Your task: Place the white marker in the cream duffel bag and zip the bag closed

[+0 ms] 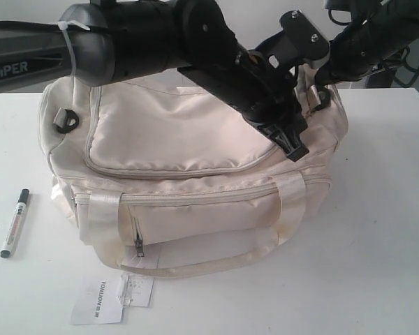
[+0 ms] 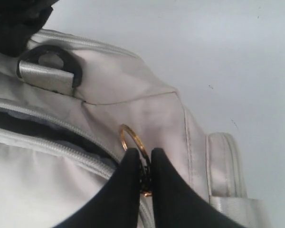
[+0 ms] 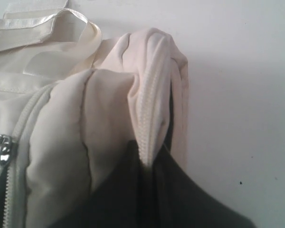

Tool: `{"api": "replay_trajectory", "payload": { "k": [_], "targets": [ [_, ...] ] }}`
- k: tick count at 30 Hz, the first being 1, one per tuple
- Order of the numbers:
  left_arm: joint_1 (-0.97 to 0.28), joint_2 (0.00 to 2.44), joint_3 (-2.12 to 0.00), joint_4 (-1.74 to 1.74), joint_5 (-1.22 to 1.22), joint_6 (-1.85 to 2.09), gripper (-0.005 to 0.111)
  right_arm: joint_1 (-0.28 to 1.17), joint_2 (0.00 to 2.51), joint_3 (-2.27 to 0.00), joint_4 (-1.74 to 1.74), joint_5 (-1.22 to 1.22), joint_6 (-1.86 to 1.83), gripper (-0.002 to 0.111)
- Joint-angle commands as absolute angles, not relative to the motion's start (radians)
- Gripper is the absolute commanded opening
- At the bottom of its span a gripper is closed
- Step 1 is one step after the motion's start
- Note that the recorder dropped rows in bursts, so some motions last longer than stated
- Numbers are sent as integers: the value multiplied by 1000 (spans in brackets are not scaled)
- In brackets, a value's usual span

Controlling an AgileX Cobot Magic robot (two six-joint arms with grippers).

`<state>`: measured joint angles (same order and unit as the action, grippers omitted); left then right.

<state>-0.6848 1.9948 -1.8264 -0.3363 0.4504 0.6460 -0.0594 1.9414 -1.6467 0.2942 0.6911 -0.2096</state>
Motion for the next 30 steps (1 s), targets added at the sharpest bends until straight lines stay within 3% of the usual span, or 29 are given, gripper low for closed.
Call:
{"api": "replay_trajectory", "payload": {
  "k": [1, 30],
  "targets": [
    [-691, 1978, -1827, -324, 502, 616, 0, -70, 1936, -1653, 279, 656, -206, 0],
    [-689, 1974, -1827, -319, 647, 596, 0, -70, 1936, -1653, 279, 656, -206, 0]
  ]
}}
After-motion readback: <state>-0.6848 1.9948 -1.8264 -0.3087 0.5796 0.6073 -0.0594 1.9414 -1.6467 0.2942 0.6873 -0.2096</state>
